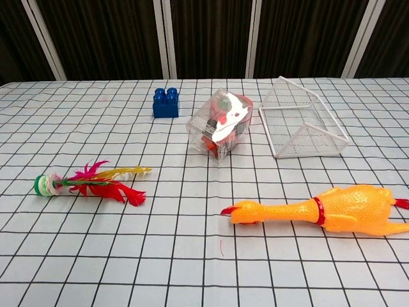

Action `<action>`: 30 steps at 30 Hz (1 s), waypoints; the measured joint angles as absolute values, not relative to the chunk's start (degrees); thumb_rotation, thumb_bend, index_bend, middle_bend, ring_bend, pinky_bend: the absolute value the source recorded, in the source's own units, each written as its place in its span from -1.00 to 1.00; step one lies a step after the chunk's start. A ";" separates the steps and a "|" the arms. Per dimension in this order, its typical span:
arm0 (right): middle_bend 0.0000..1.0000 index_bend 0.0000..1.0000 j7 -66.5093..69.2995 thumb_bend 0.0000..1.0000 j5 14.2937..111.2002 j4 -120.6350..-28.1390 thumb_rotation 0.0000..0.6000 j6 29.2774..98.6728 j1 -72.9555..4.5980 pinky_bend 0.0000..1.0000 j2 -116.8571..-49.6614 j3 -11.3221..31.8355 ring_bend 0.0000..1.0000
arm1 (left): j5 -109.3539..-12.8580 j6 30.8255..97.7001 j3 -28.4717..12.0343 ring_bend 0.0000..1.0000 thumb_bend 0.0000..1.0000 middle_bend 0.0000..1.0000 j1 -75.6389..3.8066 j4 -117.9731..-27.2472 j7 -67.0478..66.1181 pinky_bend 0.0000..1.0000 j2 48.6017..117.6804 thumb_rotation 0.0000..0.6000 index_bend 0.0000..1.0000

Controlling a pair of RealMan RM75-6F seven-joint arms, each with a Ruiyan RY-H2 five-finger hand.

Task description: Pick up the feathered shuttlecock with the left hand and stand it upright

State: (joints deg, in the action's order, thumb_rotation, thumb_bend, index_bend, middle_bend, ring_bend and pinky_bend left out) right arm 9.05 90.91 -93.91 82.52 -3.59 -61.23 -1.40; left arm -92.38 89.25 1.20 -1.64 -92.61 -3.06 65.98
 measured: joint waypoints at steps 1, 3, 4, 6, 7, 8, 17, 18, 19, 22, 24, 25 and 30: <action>-1.00 -1.00 9.06 -0.32 90.88 -93.90 1.00 82.46 -3.62 -1.00 -61.24 -1.40 -1.00 | -92.35 89.21 1.20 -1.00 -0.79 -1.00 -1.65 -92.60 -3.08 -1.00 65.99 1.00 -1.00; -1.00 -1.00 9.01 -0.32 90.94 -93.89 1.00 82.48 -3.65 -1.00 -61.27 -1.38 -1.00 | -92.32 89.17 1.18 -1.00 -0.79 -1.00 -1.67 -92.58 -3.10 -1.00 65.98 1.00 -1.00; -1.00 -1.00 9.00 -0.32 90.95 -93.87 1.00 82.50 -3.65 -1.00 -61.28 -1.37 -1.00 | -92.31 89.14 1.19 -1.00 -0.79 -1.00 -1.67 -92.57 -3.10 -1.00 65.98 1.00 -1.00; -1.00 -1.00 9.01 -0.32 90.91 -93.89 1.00 82.49 -3.64 -1.00 -61.27 -1.37 -1.00 | -92.26 89.03 1.22 -1.00 -0.79 -1.00 -1.68 -92.57 -3.13 -1.00 65.96 1.00 -1.00; -1.00 -1.00 9.00 -0.32 90.92 -93.89 1.00 82.50 -3.64 -1.00 -61.27 -1.37 -1.00 | -92.25 88.97 1.24 -1.00 -0.79 -1.00 -1.69 -92.61 -3.18 -1.00 65.94 1.00 -1.00; -1.00 -1.00 8.98 -0.32 90.91 -93.88 1.00 82.50 -3.64 -1.00 -61.27 -1.36 -1.00 | -92.31 88.97 1.25 -1.00 -0.79 -1.00 -1.71 -92.63 -3.21 -1.00 65.93 1.00 -1.00; -1.00 -1.00 8.96 -0.32 90.72 -93.96 1.00 82.45 -3.64 -1.00 -61.37 -1.29 -1.00 | -91.96 87.31 1.12 -1.00 -0.74 -1.00 -2.54 -93.14 -4.27 -1.00 66.24 1.00 -0.99; -1.00 -1.00 9.02 -0.32 90.70 -93.98 1.00 82.44 -3.64 -1.00 -61.37 -1.29 -1.00 | -91.78 86.86 1.04 -1.00 -0.72 -1.00 -2.76 -93.39 -4.52 -1.00 66.27 1.00 -0.97; -1.00 -1.00 9.13 -0.32 90.66 -94.02 1.00 82.41 -3.65 -1.00 -61.35 -1.27 -1.00 | -91.56 86.26 0.89 -1.00 -0.71 -1.00 -3.12 -93.78 -5.00 -1.00 66.32 1.00 -0.94; -1.00 -1.00 9.17 -0.32 90.83 -94.10 1.00 82.51 -3.62 -1.00 -61.33 -1.32 -1.00 | -91.12 84.97 0.33 -1.00 -0.65 -1.00 -4.15 -94.53 -6.96 -1.00 66.62 1.00 -0.79; -1.00 -1.00 9.21 -0.32 91.06 -94.10 1.00 82.67 -3.57 -1.00 -61.34 -1.39 -1.00 | -90.76 83.99 -0.17 -1.00 -0.58 -1.00 -4.97 -95.07 -8.74 -1.00 67.06 1.00 -0.67; -1.00 -1.00 9.26 -0.32 91.18 -94.09 1.00 82.78 -3.55 -1.00 -61.32 -1.41 -1.00 | -90.44 83.22 -0.56 -1.00 -0.56 -1.00 -5.60 -95.49 -10.13 -1.00 67.48 1.00 -0.63; -1.00 -1.00 9.66 -0.32 90.89 -94.03 1.00 82.69 -3.55 -1.00 -61.25 -1.33 -1.00 | -88.87 79.56 -2.33 -1.00 -0.39 -1.00 -8.72 -96.81 -16.44 -1.00 70.42 1.00 -0.40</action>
State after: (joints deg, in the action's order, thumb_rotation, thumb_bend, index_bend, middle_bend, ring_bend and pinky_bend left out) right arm 9.66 90.89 -94.03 82.69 -3.55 -61.25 -1.33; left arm -88.87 79.56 -2.33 -8.72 -96.81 -16.44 70.42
